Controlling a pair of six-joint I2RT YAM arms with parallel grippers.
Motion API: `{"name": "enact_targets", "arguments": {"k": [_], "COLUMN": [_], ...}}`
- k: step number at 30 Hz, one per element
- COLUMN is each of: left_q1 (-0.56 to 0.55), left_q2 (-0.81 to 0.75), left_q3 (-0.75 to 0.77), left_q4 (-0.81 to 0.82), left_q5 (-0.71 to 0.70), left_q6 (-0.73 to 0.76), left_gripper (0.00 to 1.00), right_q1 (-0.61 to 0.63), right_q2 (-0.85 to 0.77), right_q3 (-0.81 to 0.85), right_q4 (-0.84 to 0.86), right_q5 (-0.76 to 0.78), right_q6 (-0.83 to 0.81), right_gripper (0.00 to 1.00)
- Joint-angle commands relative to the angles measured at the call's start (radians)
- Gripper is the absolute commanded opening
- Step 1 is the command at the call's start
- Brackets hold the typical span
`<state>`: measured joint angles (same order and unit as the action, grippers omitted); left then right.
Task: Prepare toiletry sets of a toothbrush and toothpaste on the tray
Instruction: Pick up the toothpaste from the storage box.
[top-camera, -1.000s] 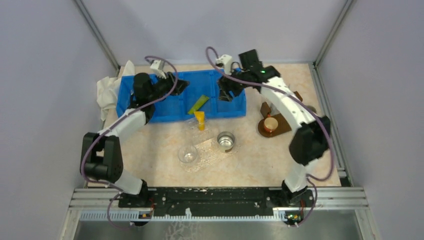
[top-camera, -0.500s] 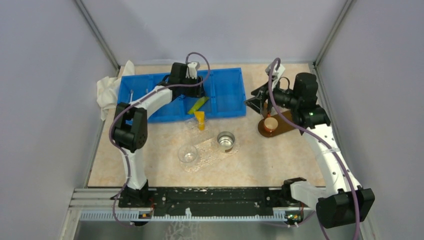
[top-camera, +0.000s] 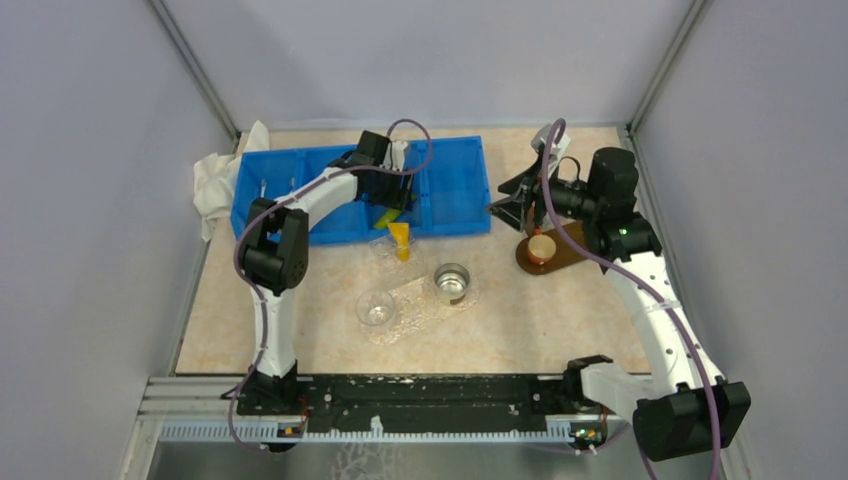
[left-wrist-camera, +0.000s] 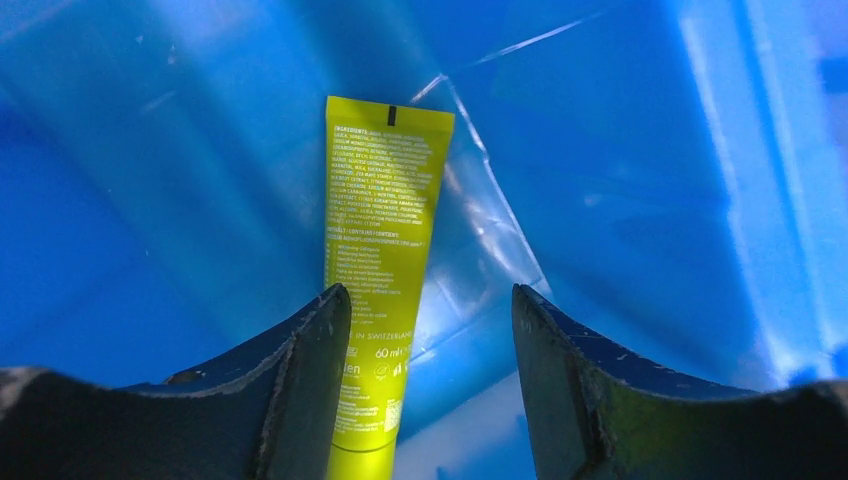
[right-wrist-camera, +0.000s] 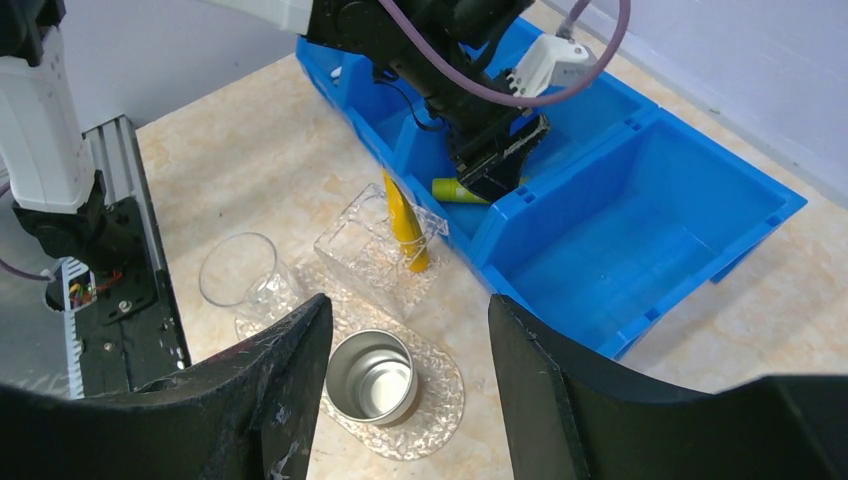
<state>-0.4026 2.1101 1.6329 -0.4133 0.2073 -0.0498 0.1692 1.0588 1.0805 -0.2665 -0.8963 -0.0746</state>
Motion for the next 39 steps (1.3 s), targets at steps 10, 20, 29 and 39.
{"name": "enact_targets", "arguments": {"k": [10, 20, 29, 39], "left_q1": [-0.043, -0.053, -0.054, -0.054], "left_q2": [0.133, 0.113, -0.099, -0.401], "left_q3": [0.105, 0.108, 0.02, -0.249], "left_q4": [-0.106, -0.073, 0.114, 0.495], "left_q5": [-0.181, -0.227, -0.226, -0.211], "left_q6": [0.032, 0.021, 0.013, -0.016], "left_gripper": [0.66, 0.2, 0.04, 0.02], "right_q1": [0.002, 0.001, 0.001, 0.001], "right_q2": [-0.015, -0.015, -0.007, 0.012], "right_q3": [0.009, 0.009, -0.006, -0.05], "right_q4": [0.053, 0.055, 0.071, 0.14], "right_q5": [-0.032, -0.04, -0.047, -0.15], "right_q6": [-0.002, -0.001, 0.008, 0.012], "right_gripper": [0.59, 0.59, 0.59, 0.59]}}
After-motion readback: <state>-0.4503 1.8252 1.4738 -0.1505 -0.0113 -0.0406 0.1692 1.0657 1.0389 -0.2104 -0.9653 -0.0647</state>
